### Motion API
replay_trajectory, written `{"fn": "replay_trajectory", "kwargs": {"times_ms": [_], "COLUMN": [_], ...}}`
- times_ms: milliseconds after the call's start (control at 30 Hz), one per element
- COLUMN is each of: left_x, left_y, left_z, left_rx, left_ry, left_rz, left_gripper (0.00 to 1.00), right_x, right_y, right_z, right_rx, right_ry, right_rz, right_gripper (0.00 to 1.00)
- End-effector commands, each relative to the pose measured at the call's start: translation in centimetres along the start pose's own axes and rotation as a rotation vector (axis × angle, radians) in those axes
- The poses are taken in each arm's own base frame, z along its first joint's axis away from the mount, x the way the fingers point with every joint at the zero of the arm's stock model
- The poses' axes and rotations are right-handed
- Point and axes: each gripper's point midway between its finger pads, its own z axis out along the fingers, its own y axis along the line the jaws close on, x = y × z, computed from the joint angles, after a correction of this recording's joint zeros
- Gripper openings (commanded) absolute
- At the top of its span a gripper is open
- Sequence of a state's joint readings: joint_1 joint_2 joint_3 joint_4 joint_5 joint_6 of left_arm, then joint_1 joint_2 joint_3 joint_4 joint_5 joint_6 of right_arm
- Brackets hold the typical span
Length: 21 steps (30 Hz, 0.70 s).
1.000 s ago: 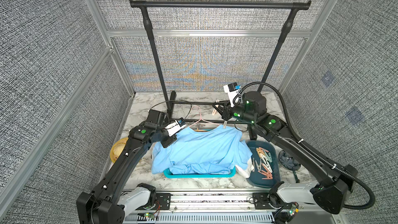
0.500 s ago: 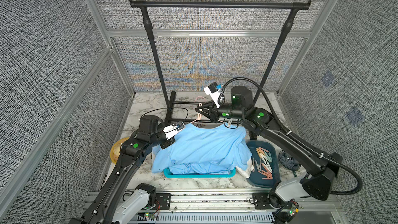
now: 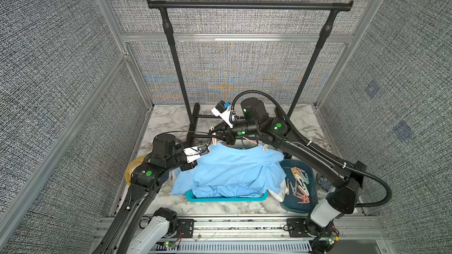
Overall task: Use clothespins to secure the t-shirt on both sides of the hanger
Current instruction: Clamp the T-shirt on the hanger.
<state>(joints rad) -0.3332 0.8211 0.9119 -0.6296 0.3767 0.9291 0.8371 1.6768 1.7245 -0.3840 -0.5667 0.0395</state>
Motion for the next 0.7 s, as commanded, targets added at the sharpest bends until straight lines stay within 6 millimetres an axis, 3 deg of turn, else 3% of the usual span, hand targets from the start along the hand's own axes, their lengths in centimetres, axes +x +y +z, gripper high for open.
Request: {"fn": "replay_trajectory", "kwargs": {"times_ms": [0, 667], "left_x": [-0.9, -1.7], "left_y": [0.0, 0.0], "left_z": [-0.2, -1.7], "left_rx": [-0.002, -0.038], "left_ry": [-0.046, -0.077], "left_rz": [0.029, 0.044], "left_gripper": [0.0, 0.0], "right_x": [0.7, 3.0], "right_y": [0.3, 0.9], "right_z": [0.6, 2.7], "right_rx": [-0.03, -0.114], "right_ry": [0.04, 0.132], "right_rz": [-0.021, -0.146], "right_gripper": [0.0, 0.0]}}
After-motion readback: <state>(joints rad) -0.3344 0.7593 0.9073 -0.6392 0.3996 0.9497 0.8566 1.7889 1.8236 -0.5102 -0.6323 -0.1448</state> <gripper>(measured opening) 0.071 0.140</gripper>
